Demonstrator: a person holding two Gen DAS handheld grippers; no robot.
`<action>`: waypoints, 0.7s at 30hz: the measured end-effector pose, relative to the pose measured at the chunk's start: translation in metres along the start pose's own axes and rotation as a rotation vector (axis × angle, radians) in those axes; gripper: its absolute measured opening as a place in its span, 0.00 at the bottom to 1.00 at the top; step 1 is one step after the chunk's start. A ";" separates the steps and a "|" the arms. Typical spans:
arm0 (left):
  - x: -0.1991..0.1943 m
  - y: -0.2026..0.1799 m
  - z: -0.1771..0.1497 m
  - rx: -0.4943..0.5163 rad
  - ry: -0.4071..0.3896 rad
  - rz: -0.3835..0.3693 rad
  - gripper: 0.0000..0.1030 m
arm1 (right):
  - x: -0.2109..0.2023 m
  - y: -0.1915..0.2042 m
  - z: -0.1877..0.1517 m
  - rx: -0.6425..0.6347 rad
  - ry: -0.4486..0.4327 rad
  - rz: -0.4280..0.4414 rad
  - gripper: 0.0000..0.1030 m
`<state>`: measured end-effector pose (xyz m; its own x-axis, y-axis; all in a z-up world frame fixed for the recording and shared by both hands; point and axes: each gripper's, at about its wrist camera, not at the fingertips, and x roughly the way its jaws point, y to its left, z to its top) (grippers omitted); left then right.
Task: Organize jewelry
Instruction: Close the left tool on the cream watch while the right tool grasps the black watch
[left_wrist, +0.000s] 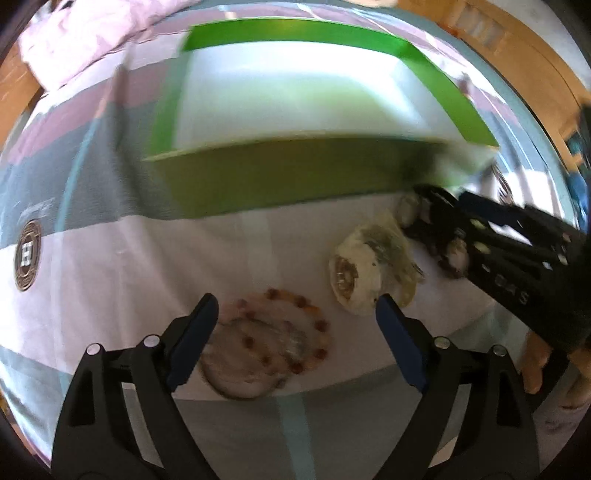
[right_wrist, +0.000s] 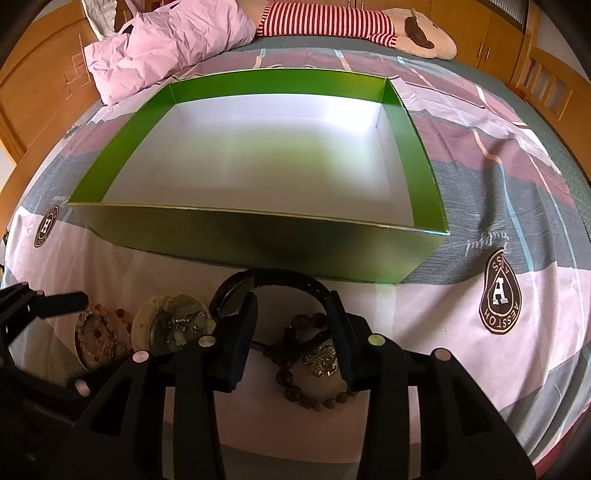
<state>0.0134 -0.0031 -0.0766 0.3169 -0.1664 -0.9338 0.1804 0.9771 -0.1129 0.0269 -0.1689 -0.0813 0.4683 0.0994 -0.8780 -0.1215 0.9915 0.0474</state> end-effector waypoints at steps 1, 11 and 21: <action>-0.002 0.006 0.001 -0.014 -0.009 0.009 0.86 | -0.001 -0.002 0.000 0.005 -0.002 0.000 0.40; -0.007 0.026 0.016 -0.118 -0.051 -0.073 0.85 | 0.002 -0.013 -0.001 0.028 0.016 -0.019 0.40; 0.013 -0.020 0.008 0.050 -0.011 -0.062 0.85 | 0.016 -0.010 0.001 -0.004 0.030 -0.045 0.40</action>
<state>0.0213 -0.0259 -0.0838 0.3139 -0.2282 -0.9216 0.2461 0.9571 -0.1532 0.0365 -0.1776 -0.0950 0.4471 0.0519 -0.8930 -0.1047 0.9945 0.0054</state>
